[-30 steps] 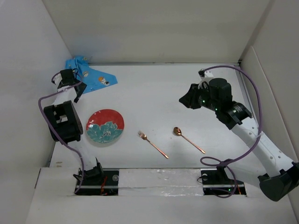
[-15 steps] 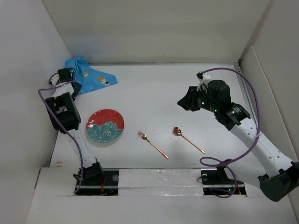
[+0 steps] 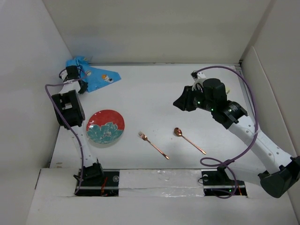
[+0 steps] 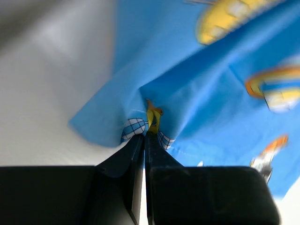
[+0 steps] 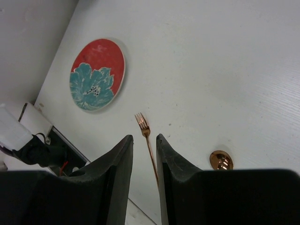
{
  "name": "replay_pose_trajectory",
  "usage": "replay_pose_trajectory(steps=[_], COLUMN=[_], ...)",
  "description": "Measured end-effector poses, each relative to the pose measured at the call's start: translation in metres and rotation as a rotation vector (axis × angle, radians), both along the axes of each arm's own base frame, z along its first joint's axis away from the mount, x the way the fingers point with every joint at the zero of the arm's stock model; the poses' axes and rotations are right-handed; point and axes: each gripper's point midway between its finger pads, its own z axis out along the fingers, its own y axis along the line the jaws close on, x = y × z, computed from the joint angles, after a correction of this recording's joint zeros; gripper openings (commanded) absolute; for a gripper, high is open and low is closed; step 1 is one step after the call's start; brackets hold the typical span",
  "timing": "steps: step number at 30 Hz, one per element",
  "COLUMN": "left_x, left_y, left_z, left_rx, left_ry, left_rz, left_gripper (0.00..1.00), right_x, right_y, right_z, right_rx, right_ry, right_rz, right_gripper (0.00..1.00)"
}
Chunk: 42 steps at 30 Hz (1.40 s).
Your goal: Set the dinner table for one person
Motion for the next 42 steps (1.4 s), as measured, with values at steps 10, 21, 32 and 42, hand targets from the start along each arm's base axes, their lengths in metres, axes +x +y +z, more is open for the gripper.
replay_pose_trajectory(steps=[10,21,32,42], left_x=[0.02,-0.061,-0.094,-0.06], left_y=[-0.232,-0.477,-0.277,-0.216], left_z=[0.027,0.093,0.161,0.046], left_rx=[-0.107,-0.296,-0.107,-0.22], left_ry=[-0.122,-0.218,-0.365,-0.127], left_rz=[-0.45,-0.98,-0.585,-0.503], left_gripper=[0.0,0.48,0.69,0.71], right_x=[0.013,0.058,0.12,0.175], right_y=[-0.004,-0.033,-0.027,-0.019], right_z=[0.005,-0.013,-0.116,-0.197], right_rx=[-0.017,-0.067,-0.115,-0.128], right_ry=[-0.019,0.022,0.252,0.404], right_rz=[-0.059,-0.251,-0.35,-0.364], right_gripper=[0.3,0.52,0.59,0.68])
